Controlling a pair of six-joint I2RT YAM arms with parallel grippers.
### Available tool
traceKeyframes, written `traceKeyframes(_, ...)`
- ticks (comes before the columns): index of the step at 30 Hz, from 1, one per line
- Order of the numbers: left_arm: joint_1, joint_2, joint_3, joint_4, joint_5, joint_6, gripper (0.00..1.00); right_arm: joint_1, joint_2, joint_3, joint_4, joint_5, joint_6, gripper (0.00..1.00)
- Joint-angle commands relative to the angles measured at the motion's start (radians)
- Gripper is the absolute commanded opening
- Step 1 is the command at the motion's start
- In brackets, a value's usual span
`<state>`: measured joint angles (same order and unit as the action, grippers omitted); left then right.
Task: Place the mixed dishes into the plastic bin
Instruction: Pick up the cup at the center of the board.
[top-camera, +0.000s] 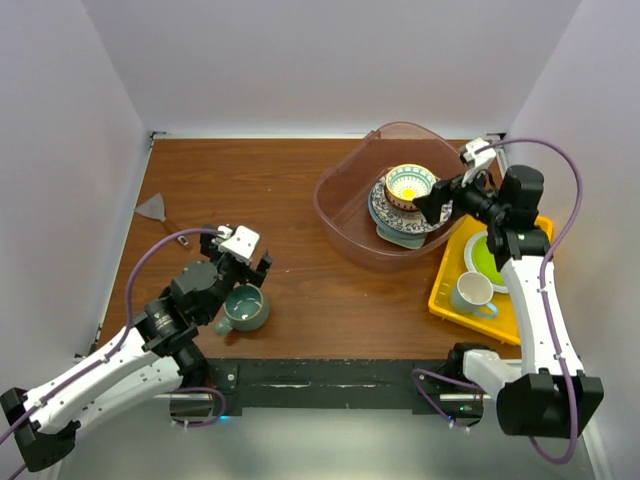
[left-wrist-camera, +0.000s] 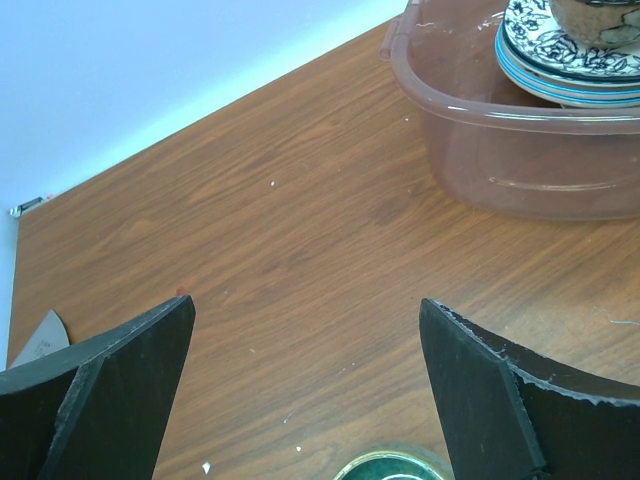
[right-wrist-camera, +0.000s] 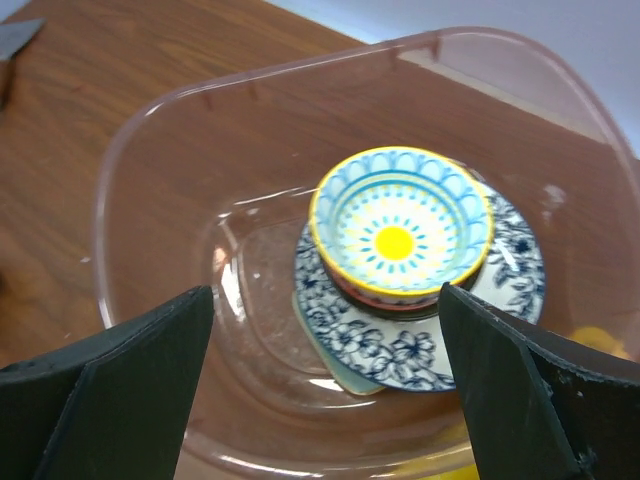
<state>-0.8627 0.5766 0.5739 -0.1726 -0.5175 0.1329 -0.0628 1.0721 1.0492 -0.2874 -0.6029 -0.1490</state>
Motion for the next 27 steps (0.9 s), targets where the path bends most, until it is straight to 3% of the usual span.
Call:
traceKeyframes(1, 0.022, 0.009, 0.004, 0.032, 0.037, -0.058, 1.00, -0.015, -0.067, -0.081, 0.080, -0.208, -0.017, 0.98)
traceKeyframes(14, 0.024, 0.042, 0.078, -0.163, 0.071, -0.355, 1.00, -0.022, -0.057, -0.115, 0.039, -0.291, -0.069, 0.98)
traceKeyframes(27, 0.024, 0.147, 0.213, -0.381, 0.057, -0.536, 1.00, -0.022, -0.058, -0.101, 0.014, -0.291, -0.080, 0.98)
